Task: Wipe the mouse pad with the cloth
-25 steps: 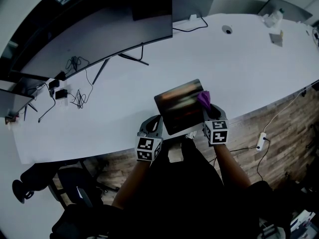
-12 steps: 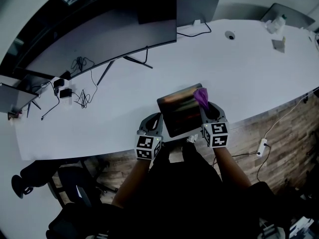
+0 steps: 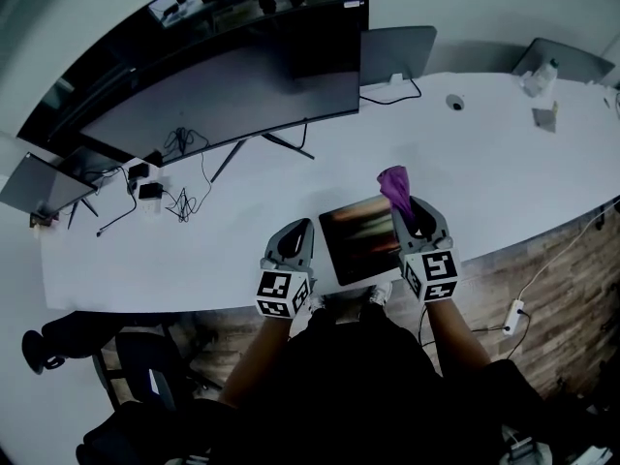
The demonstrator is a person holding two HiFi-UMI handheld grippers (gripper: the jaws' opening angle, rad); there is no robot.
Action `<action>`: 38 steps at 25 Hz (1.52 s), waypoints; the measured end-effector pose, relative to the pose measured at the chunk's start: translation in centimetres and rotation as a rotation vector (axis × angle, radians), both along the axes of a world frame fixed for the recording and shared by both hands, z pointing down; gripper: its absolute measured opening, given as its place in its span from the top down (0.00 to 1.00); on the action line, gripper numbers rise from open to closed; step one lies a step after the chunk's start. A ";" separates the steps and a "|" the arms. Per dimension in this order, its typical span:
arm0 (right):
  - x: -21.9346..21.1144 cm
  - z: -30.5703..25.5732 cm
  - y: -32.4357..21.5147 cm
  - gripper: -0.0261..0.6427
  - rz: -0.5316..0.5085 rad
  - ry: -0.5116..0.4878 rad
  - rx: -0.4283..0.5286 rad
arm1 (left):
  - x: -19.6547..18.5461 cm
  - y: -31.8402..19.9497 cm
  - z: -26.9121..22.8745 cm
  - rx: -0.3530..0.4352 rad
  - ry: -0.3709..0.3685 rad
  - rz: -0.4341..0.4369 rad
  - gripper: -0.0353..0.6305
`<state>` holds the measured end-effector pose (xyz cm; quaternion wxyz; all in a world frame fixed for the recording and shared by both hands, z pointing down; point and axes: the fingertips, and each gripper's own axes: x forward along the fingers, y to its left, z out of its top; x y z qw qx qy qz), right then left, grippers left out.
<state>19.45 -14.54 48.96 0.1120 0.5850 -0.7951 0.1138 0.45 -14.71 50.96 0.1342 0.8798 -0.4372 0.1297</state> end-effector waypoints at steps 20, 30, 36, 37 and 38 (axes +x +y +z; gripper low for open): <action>-2.7 -10.5 -1.7 0.79 -0.074 0.018 0.277 | 1.2 -2.9 -9.5 0.235 0.027 0.031 0.92; -4.1 -10.9 -2.1 0.81 -0.084 0.047 0.296 | 1.9 -2.9 -9.6 0.242 0.044 0.052 0.92; -4.6 -10.9 -2.2 0.81 -0.096 0.045 0.290 | 1.6 -2.9 -9.7 0.238 0.050 0.042 0.92; -4.6 -10.9 -2.3 0.81 -0.096 0.045 0.289 | 1.5 -2.9 -9.6 0.237 0.051 0.040 0.92; -4.7 -10.8 -2.3 0.81 -0.097 0.045 0.287 | 1.5 -2.9 -9.6 0.236 0.051 0.039 0.92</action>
